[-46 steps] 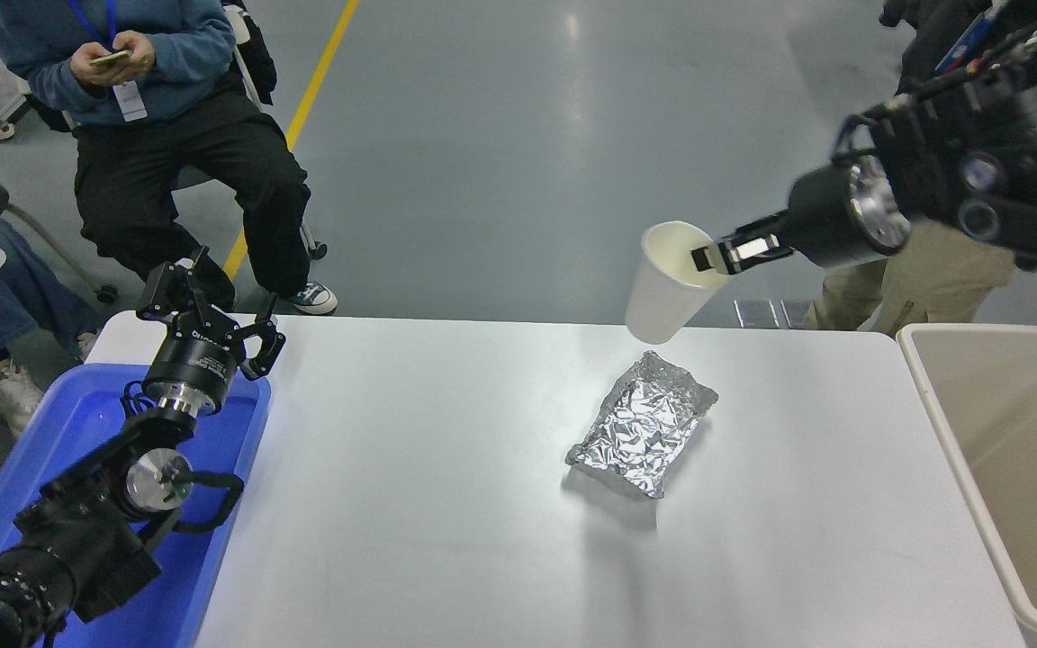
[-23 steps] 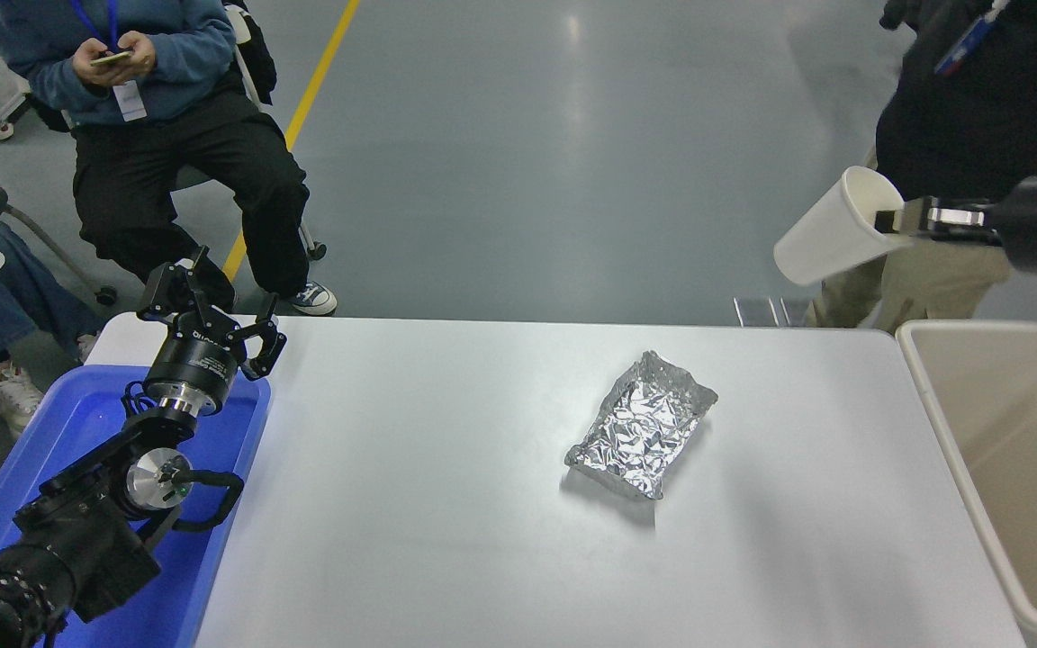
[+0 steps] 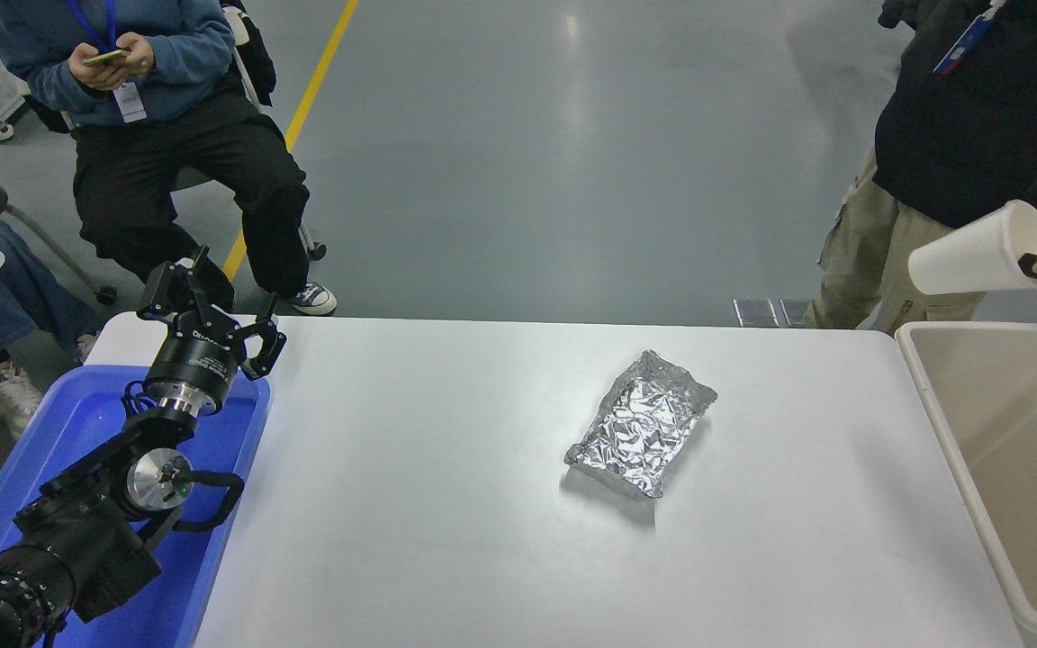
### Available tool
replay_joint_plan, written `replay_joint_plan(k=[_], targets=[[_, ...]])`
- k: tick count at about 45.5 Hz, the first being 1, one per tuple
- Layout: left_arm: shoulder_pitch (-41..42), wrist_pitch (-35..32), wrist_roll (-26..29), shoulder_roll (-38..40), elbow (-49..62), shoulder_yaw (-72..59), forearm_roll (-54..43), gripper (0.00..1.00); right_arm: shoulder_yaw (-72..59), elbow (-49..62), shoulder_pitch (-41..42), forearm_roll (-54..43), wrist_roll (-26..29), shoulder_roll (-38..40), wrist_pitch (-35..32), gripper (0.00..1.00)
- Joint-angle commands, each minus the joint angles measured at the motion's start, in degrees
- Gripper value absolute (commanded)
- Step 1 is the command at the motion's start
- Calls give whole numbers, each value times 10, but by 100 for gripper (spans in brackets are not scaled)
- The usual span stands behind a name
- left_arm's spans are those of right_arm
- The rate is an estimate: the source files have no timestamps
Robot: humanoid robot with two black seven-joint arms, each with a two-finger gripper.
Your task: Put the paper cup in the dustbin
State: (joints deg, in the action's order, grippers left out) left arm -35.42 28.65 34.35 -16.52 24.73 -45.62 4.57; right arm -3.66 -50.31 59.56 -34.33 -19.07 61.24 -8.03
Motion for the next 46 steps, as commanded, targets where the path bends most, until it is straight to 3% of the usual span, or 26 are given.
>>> replay_joint_plan(k=[1,18,31,46], targets=[[0,0,0,0,0,0,0,100,3,54,-79,150,0,-16,40,0],[0,0,0,0,1,0,0,100,14,151,-202,345,1,-85,81,0],[0,0,0,0,1,0,0,100,99,362,-284,398,6,-238,79,0],[0,0,0,0,1,0,0,100,172,500,-285,401,9,-353,105,0]])
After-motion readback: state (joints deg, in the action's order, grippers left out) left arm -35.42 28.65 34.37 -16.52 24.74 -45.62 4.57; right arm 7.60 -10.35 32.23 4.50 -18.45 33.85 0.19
